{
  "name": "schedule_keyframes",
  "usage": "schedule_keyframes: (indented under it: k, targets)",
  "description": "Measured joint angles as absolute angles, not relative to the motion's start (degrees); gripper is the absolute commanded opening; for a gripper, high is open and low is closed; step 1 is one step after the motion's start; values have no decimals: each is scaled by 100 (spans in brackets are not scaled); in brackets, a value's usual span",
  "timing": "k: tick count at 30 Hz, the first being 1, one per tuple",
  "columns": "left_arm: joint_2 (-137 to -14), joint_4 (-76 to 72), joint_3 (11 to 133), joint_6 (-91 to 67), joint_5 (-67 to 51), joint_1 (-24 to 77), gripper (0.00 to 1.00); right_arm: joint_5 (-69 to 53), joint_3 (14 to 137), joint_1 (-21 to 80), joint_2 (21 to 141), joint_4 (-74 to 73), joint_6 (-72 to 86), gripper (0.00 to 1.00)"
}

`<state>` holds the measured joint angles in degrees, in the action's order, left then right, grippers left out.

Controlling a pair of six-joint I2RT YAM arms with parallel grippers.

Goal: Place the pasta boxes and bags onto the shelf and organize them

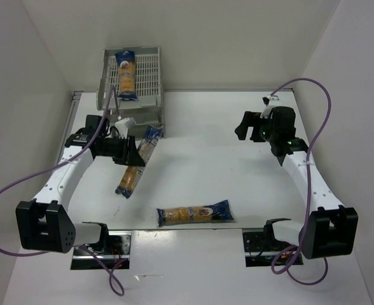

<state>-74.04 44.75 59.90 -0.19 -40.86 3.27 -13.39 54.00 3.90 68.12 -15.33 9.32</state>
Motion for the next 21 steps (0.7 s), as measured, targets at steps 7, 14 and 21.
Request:
schedule_keyframes:
  k: [7, 14, 21]
  targets:
    - [-7397, 3677, 6230, -1041, -4169, 71, 0, -1531, 5913, 943, 7118, -1461, 628, 96]
    - [-7948, 3253, 6230, -1938, -4233, -410, 0, -1584, 6296, 1529, 7609, -1466, 261, 96]
    - [-8606, 3155, 6573, -2327, -4257, -451, 0, -1129, 6744, 2950, 7959, -1455, -294, 98]
